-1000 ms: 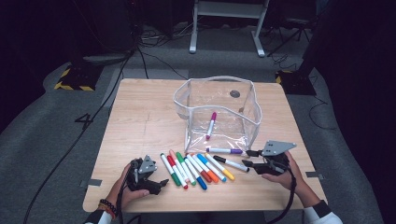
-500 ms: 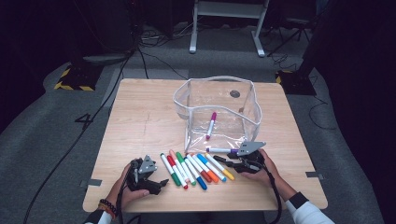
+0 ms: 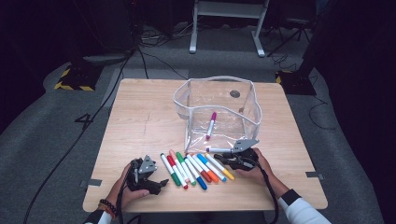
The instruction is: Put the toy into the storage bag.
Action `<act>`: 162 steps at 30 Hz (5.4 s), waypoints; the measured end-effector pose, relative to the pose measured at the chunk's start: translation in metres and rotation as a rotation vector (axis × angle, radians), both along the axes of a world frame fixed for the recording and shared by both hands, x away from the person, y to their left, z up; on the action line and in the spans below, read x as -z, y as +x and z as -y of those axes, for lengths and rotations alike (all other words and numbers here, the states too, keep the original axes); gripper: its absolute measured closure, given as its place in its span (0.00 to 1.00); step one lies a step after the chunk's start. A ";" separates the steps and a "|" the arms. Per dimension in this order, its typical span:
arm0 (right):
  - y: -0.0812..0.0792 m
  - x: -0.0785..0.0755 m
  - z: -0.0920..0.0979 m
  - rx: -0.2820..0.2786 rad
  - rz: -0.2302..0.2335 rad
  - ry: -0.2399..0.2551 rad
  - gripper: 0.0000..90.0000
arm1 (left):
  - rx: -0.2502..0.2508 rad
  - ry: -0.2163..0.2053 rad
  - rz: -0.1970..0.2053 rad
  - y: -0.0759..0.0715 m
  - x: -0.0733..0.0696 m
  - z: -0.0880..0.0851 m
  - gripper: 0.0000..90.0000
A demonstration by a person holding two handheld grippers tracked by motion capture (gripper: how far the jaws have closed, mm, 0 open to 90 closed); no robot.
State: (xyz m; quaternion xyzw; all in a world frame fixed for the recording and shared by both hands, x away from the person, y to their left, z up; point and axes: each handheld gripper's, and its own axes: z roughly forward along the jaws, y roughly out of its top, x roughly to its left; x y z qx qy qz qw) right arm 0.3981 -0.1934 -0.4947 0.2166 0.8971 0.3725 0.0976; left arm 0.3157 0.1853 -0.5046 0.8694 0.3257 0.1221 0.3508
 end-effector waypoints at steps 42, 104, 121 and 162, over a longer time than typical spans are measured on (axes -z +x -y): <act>-0.044 -0.095 0.132 0.132 0.180 0.216 0.83 | -0.007 0.000 0.002 -0.001 0.000 0.000 0.16; 0.101 -0.191 -0.028 -0.040 0.076 -0.208 0.83 | -0.001 0.003 0.004 -0.002 0.000 -0.001 0.16; 0.096 -0.182 -0.031 -0.062 -0.003 -0.275 0.63 | -0.003 0.004 0.006 -0.003 0.000 -0.001 0.16; -0.058 -0.121 0.108 0.151 0.234 0.067 0.40 | -0.012 0.000 0.002 -0.004 0.000 -0.001 0.16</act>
